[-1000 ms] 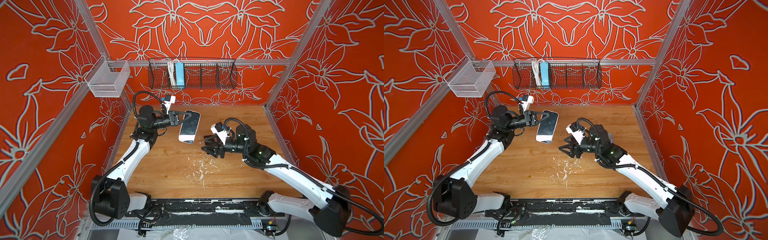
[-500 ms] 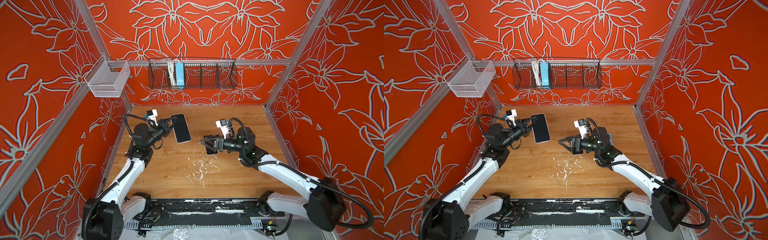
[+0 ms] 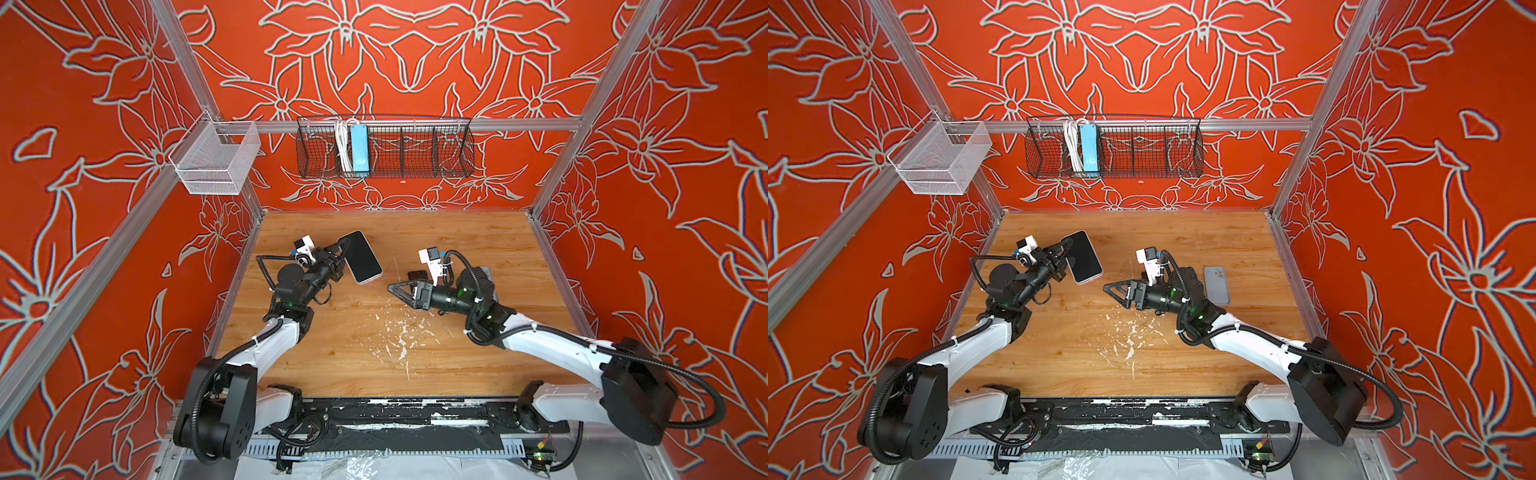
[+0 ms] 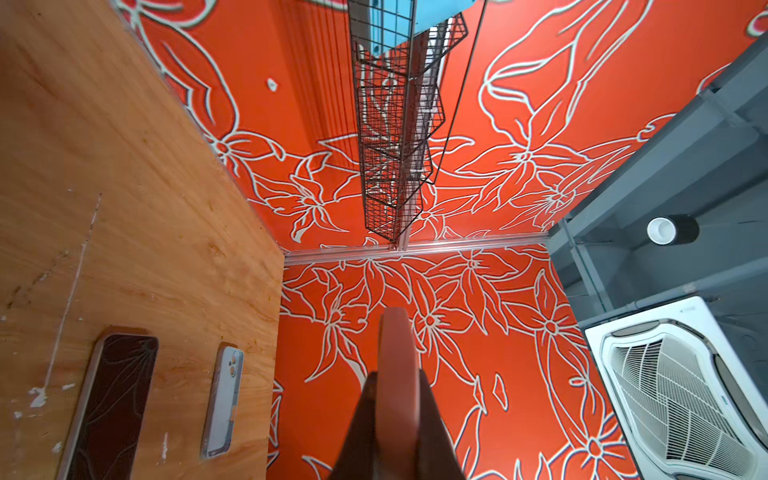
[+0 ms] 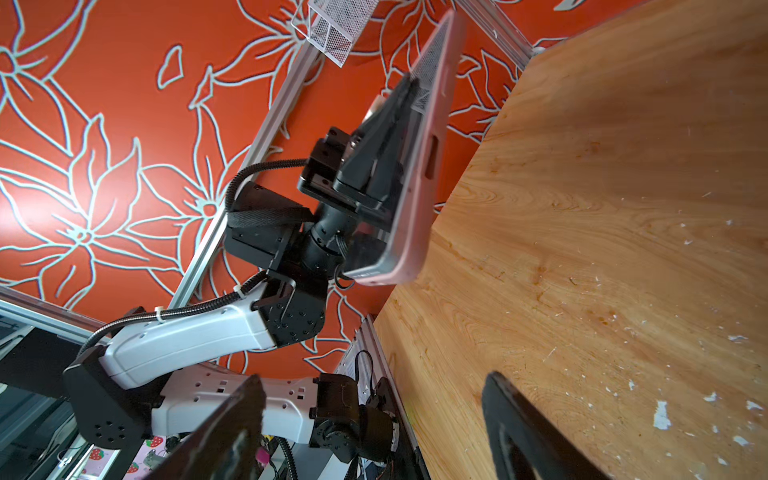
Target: Take the phone out of the phone case
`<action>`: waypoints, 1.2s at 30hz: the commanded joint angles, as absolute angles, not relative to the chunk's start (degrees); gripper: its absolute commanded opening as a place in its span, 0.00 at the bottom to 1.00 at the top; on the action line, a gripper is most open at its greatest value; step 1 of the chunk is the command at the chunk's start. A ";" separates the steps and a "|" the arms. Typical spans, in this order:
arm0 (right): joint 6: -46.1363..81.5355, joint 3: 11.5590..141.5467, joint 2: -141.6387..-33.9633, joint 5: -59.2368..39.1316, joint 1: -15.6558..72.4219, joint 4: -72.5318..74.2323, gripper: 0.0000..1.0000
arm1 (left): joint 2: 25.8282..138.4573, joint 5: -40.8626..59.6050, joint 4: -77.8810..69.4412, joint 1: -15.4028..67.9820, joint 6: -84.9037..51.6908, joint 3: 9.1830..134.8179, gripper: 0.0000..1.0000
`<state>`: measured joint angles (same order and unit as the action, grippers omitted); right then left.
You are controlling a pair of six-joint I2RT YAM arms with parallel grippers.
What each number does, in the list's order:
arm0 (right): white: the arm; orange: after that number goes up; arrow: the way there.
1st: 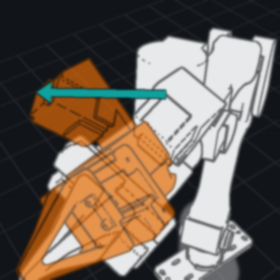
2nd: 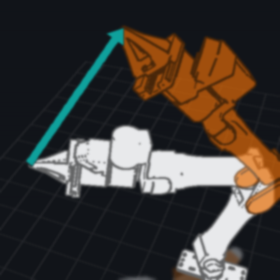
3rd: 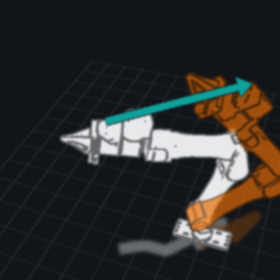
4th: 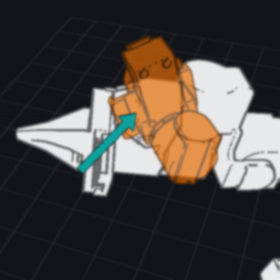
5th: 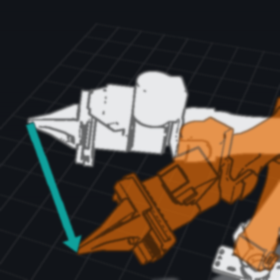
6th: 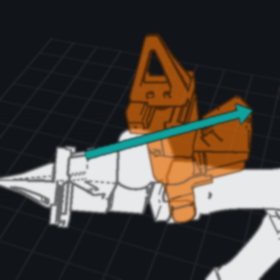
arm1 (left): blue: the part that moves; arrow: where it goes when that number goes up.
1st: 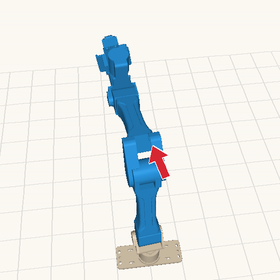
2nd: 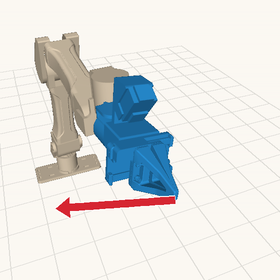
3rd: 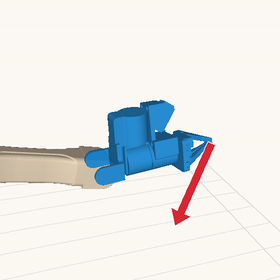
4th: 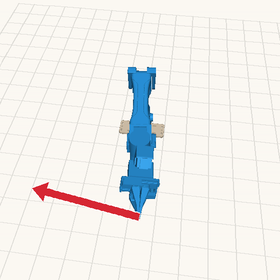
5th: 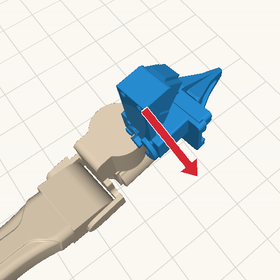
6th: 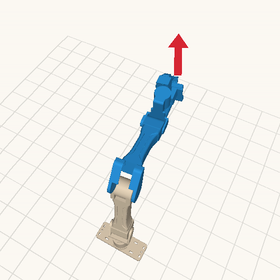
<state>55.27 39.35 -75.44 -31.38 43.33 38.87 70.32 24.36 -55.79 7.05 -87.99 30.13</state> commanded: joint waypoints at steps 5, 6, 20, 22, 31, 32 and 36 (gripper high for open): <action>58.59 39.66 -80.99 -25.67 45.93 48.45 0.82 | 68.57 23.31 -63.85 7.65 -91.27 30.64 0.00; 58.01 39.92 -81.11 -25.14 46.39 48.18 0.81 | 68.63 23.25 -64.05 7.80 -91.34 30.55 0.00; 57.09 42.54 -84.20 -23.93 47.57 49.13 0.78 | 70.91 23.42 -66.88 8.44 -92.36 29.95 0.00; 56.95 42.54 -84.11 -23.56 47.55 49.05 0.78 | 70.88 23.51 -66.88 8.59 -92.25 29.96 0.00; 56.91 42.62 -84.20 -22.38 47.55 49.40 0.77 | 70.70 23.03 -67.06 9.72 -92.37 29.74 0.00; 56.85 42.63 -84.28 -22.35 47.55 49.39 0.76 | 70.68 23.04 -67.06 9.89 -92.32 29.77 0.00; 56.79 42.37 -84.12 -22.07 47.55 49.92 0.75 | 70.62 22.84 -67.06 10.41 -92.33 29.82 0.00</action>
<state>57.21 40.69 -83.90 -22.96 47.29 47.48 71.09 23.14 -61.82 9.89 -91.33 29.34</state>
